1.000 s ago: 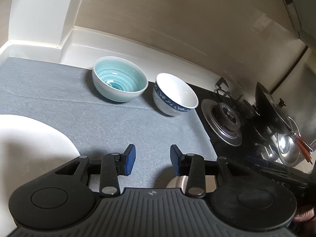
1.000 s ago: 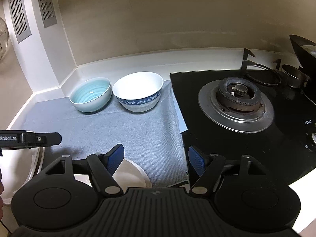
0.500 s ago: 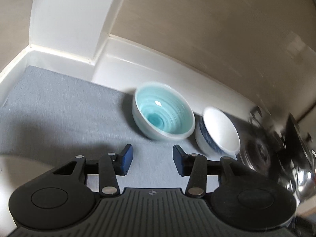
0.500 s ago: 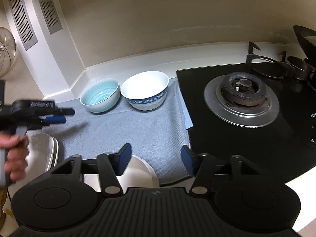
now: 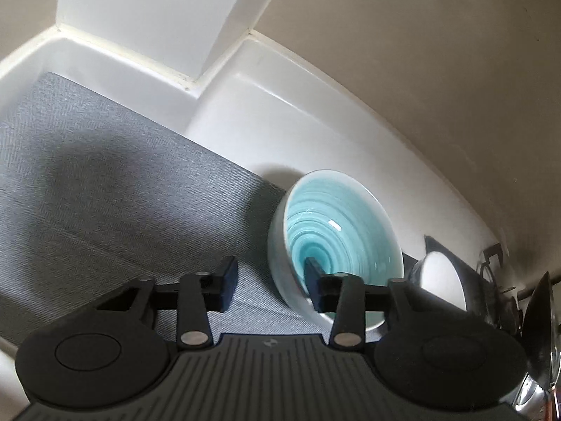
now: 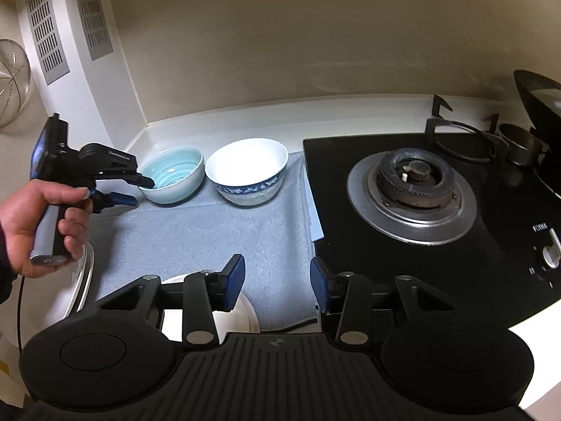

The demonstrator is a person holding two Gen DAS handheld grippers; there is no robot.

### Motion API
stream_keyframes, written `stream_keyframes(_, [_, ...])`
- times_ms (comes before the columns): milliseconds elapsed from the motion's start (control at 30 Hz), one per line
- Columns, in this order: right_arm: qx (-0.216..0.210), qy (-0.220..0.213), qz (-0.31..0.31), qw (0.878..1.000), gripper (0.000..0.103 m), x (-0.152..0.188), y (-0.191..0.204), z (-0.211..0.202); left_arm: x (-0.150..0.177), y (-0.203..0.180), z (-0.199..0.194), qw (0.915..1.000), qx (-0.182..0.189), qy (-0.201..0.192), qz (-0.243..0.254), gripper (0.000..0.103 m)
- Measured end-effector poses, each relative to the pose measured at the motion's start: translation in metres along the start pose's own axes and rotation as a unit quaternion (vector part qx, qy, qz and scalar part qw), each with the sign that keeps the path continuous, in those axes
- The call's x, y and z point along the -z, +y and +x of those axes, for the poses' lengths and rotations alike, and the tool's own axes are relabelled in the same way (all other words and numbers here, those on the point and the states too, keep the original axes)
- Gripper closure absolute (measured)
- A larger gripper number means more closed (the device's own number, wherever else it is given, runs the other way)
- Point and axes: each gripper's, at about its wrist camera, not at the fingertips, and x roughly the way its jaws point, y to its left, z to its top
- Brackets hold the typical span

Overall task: Organize plates and bowls
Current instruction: 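Move the open left gripper to the teal bowl, then close the left gripper on the teal bowl rim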

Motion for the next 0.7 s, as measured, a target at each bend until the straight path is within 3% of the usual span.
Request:
stream_keyframes(33, [-0.002, -0.001, -0.004, 1.000, 0.060, -0.002, 0.001, 0.000, -0.001, -0.001, 0.001, 1.0000, 0.006, 0.001, 0.003, 0.078])
stream_keyframes(67, [-0.004, -0.003, -0.009, 1.000, 0.060, -0.003, 0.002, 0.001, -0.001, -0.002, 0.001, 0.9999, 0.011, 0.002, 0.007, 0.080])
stream_keyframes(267, [-0.020, -0.003, -0.026, 0.999, 0.060, -0.014, 0.009, 0.009, 0.007, -0.008, -0.003, 0.9996, 0.000, 0.015, 0.025, 0.080])
stream_keyframes(700, [-0.073, 0.021, -0.084, 0.994, 0.060, -0.037, 0.044, 0.050, 0.076, -0.021, -0.049, 0.9934, 0.003, 0.055, 0.101, 0.080])
